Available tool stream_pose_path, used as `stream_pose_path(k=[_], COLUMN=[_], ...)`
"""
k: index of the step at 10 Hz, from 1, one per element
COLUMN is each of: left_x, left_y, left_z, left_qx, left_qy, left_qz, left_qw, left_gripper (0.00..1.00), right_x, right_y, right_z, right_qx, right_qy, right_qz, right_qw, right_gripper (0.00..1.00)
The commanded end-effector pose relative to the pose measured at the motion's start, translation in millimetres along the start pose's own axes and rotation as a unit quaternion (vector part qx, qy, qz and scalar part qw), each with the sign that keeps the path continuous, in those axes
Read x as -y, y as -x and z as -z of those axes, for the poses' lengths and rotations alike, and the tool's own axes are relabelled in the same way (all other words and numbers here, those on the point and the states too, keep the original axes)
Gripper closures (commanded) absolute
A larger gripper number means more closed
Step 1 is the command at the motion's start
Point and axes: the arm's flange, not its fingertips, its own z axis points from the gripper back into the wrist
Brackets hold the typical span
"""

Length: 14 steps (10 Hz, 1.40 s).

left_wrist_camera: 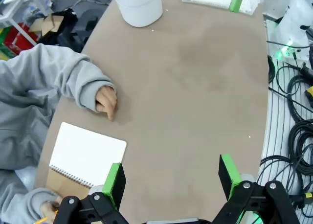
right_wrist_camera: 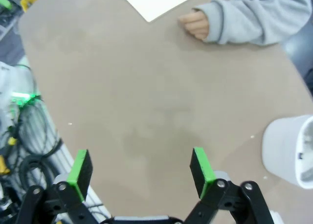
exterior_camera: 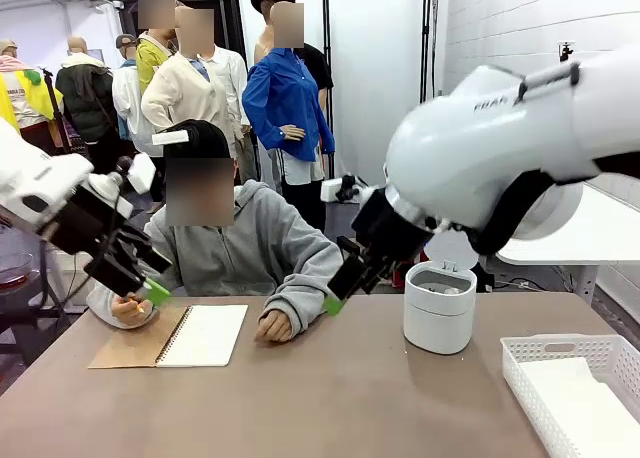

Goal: Sort the paper based on its condition.
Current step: If a person hands you a paper, place it in the Organizing basket , and if it's crumpled, put it in the Trash can.

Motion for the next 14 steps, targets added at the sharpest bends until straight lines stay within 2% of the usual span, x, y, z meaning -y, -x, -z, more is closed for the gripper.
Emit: stream_pose_path(k=[1,3,4,6,7,8,9,12,14], left_x=[-0.7,3.0,4.5,3.6,3.8,2.3,2.3,2.5,1.4], left_y=[-8.8,-26.8,-33.2,-44.8,-46.5,-42.1,-42.1,-43.4,-58.7], left_z=[-18.2,-48.7,-58.2,-68.9,-66.2,-71.6,-71.6,-71.8,-62.7], left_qx=[0.009,0.047,0.048,0.048,0.053,0.06,0.06,0.061,0.018], left_qy=[-0.034,-0.126,-0.145,-0.156,-0.135,-0.146,-0.146,-0.144,-0.168], left_qz=[-0.029,-0.075,-0.079,-0.08,-0.066,-0.076,-0.076,-0.074,-0.061], left_qw=[0.999,0.988,0.985,0.983,0.987,0.984,0.984,0.985,0.984], left_gripper=[0.0,0.0,0.0,0.0,0.0,0.0,0.0,0.0,0.0], right_x=[-10.3,-20.9,-22.6,-21.3,-15.1,-8.6,-17.8,-13.0,-1.2], right_y=[-23.6,-49.8,-58.8,-72.5,-73.7,-65.3,-68.8,-70.3,-83.1], right_z=[-29.2,-52.3,-58.8,-70.9,-70.3,-55.8,-79.5,-75.9,-81.7], right_qx=[0.016,0.029,0.034,0.049,0.062,0.082,0.056,0.065,0.07], right_qy=[0.025,0.072,0.086,0.134,0.164,0.179,0.126,0.144,0.129], right_qz=[-0.023,-0.035,-0.038,-0.037,-0.034,-0.046,-0.047,-0.049,0.0], right_qw=[0.999,0.996,0.995,0.989,0.984,0.979,0.989,0.986,0.989], right_gripper=[0.0,0.0,0.0,0.0,0.0,0.0,0.0,0.0,0.0])
